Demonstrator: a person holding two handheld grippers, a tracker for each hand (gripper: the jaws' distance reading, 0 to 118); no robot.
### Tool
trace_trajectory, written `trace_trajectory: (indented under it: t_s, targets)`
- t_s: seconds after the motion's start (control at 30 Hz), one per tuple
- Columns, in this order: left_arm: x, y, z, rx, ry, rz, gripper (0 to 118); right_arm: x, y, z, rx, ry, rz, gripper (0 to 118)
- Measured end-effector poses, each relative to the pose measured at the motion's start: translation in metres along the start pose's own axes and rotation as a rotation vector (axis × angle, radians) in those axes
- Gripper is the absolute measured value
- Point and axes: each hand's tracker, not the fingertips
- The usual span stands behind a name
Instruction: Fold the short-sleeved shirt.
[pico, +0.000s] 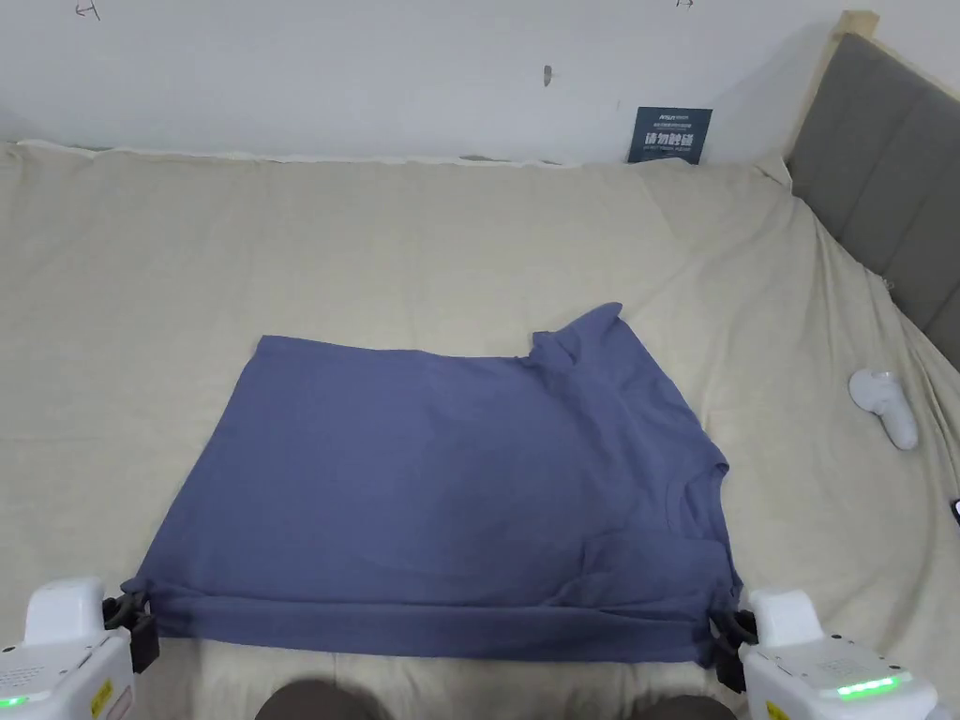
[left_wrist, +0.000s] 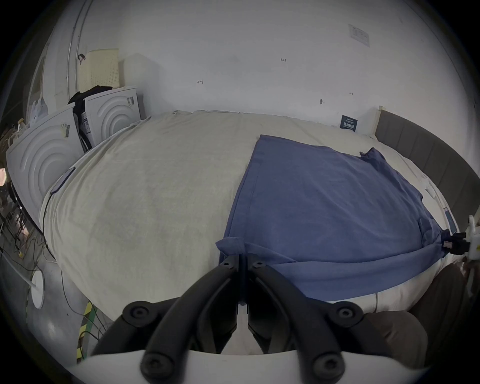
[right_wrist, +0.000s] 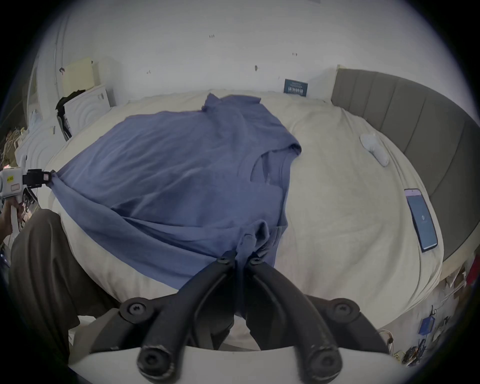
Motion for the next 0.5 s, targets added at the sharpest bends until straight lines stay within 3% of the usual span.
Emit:
trace_trajectory:
  t_s: [0.23, 0.43, 0.5]
  targets:
    - [-0.005, 0.002, 0.024, 0.104, -0.016, 0.060, 5, 0.006, 0.017, 0.037, 0.173, -0.019, -0.027, 5]
    - [0.006, 0.058, 0.020, 0.168, -0.032, 0.087, 5, 0.017, 0.073, 0.033, 0.246, -0.004, -0.078, 5]
    - [0.015, 0.082, 0.009, 0.191, -0.034, 0.078, 5, 0.018, 0.094, 0.020, 0.252, -0.022, -0.061, 5]
